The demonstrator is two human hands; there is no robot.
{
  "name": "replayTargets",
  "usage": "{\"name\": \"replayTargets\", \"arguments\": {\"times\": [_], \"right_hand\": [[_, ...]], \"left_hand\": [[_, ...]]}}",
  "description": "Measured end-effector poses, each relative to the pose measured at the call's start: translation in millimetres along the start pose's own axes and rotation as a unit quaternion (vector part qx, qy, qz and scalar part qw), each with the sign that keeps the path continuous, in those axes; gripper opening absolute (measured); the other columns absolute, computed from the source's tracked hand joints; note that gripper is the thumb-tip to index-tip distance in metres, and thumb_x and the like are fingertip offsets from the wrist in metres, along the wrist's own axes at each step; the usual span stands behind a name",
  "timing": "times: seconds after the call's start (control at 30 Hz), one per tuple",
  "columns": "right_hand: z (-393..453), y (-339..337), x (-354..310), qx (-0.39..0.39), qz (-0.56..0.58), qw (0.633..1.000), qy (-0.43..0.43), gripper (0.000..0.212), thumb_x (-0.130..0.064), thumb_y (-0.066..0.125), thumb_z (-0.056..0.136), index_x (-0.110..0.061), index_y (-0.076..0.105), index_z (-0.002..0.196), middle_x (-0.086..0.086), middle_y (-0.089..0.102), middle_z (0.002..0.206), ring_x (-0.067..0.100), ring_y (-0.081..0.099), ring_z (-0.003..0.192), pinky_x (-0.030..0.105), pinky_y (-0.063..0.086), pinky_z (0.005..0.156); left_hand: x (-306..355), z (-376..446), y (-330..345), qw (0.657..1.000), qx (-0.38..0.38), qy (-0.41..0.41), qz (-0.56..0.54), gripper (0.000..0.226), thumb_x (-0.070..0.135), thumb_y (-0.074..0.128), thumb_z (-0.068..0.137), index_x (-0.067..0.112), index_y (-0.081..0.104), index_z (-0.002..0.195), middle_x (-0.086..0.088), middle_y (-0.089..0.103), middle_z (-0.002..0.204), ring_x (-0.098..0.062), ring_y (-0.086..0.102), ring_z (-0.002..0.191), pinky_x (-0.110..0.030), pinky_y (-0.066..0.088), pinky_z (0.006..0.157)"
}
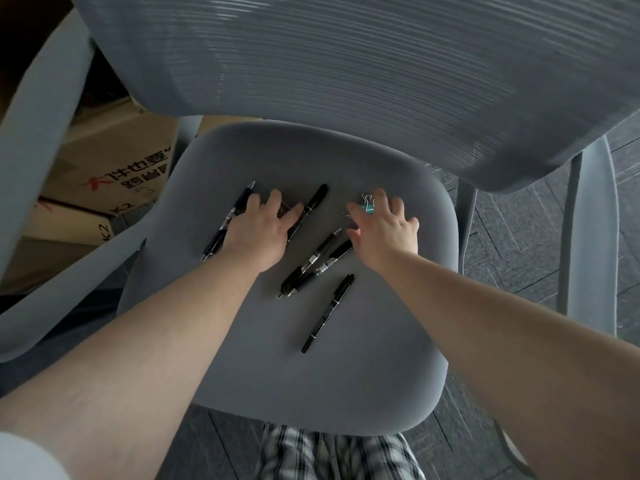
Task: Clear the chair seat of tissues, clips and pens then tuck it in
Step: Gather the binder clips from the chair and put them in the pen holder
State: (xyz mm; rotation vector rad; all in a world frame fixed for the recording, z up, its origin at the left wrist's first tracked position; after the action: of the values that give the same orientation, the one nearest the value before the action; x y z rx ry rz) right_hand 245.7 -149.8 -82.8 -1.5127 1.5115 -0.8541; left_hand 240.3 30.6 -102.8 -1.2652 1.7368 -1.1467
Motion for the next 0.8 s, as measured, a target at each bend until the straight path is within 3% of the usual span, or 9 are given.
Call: {"name": "replayTargets", "arguments": {"times": [0.07, 0.2, 0.33, 0.57, 0.7, 0.8], "right_hand": [[3, 2, -1, -0.01, 0.015, 1.0, -0.004, 0.039, -0.037, 0.049, 0.096, -0.034, 0.041, 0.134, 0.009, 0.029, 0.141, 0.034, 0.032, 0.123, 0.048, 0.043, 0.086], [8, 5, -5, -0.004, 0.016, 0.999, -0.045, 0.025, -0.03, 0.046, 0.098, -0.023, 0.046, 0.122, 0.012, 0.035, 0.129, 0.035, 0.037, 0.112, 0.041, 0.042, 0.068], [9, 9, -12, -0.006, 0.009, 0.997, -0.079, 0.026, -0.007, 0.052, 0.092, -0.021, 0.045, 0.113, 0.012, 0.036, 0.118, 0.034, 0.04, 0.102, 0.036, 0.039, 0.058], [8, 5, -8, -0.017, 0.069, 0.997, -0.023, 0.027, -0.003, 0.048, 0.086, -0.018, 0.049, 0.108, 0.012, 0.036, 0.117, 0.035, 0.041, 0.102, 0.035, 0.039, 0.062], [5, 6, -8, -0.009, 0.065, 0.998, -0.014, 0.024, -0.004, 0.045, 0.089, -0.016, 0.048, 0.11, 0.013, 0.034, 0.123, 0.034, 0.038, 0.106, 0.035, 0.038, 0.062], [8, 11, -8, 0.011, 0.045, 0.999, -0.018, 0.021, -0.012, 0.045, 0.095, -0.017, 0.048, 0.115, 0.014, 0.028, 0.139, 0.036, 0.038, 0.109, 0.036, 0.037, 0.062]], "left_hand": [[2, 0, 2, 1.0, 0.016, 0.0, -0.01, 0.054, 0.02, 0.05, 0.091, 0.029, 0.036, 0.142, -0.017, 0.036, 0.142, -0.04, 0.043, 0.109, -0.04, 0.052, 0.061], [3, -1, 0, 0.998, 0.055, 0.02, -0.008, 0.05, 0.012, 0.072, 0.073, 0.014, 0.059, 0.121, -0.026, 0.057, 0.111, -0.042, 0.056, 0.08, -0.034, 0.048, 0.04], [3, 6, -7, 0.995, 0.031, 0.017, -0.088, 0.037, 0.012, 0.064, 0.079, 0.009, 0.057, 0.115, -0.031, 0.049, 0.112, -0.043, 0.052, 0.083, -0.043, 0.051, 0.05], [4, 5, -9, 0.993, -0.002, -0.036, -0.115, 0.028, 0.013, 0.055, 0.086, 0.011, 0.054, 0.114, -0.024, 0.034, 0.13, -0.039, 0.046, 0.094, -0.041, 0.043, 0.062], [4, 2, -9, 0.988, 0.009, -0.063, -0.14, 0.021, 0.01, 0.055, 0.085, 0.007, 0.053, 0.106, -0.022, 0.039, 0.12, -0.03, 0.041, 0.071, -0.039, 0.042, 0.06], [2, 0, -4, 0.984, 0.025, -0.068, -0.161, 0.014, 0.009, 0.055, 0.085, 0.004, 0.052, 0.098, -0.02, 0.044, 0.109, -0.032, 0.045, 0.06, -0.035, 0.039, 0.054]]}}
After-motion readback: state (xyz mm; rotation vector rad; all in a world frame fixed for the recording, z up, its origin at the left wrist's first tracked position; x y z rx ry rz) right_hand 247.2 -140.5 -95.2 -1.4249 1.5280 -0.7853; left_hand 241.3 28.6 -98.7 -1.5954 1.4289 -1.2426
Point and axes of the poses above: each hand's wrist, its own z-axis towards the middle knuckle, its own y-axis out of the palm, x = y × z, the point moved 7 cm from there along z, towards the middle knuckle
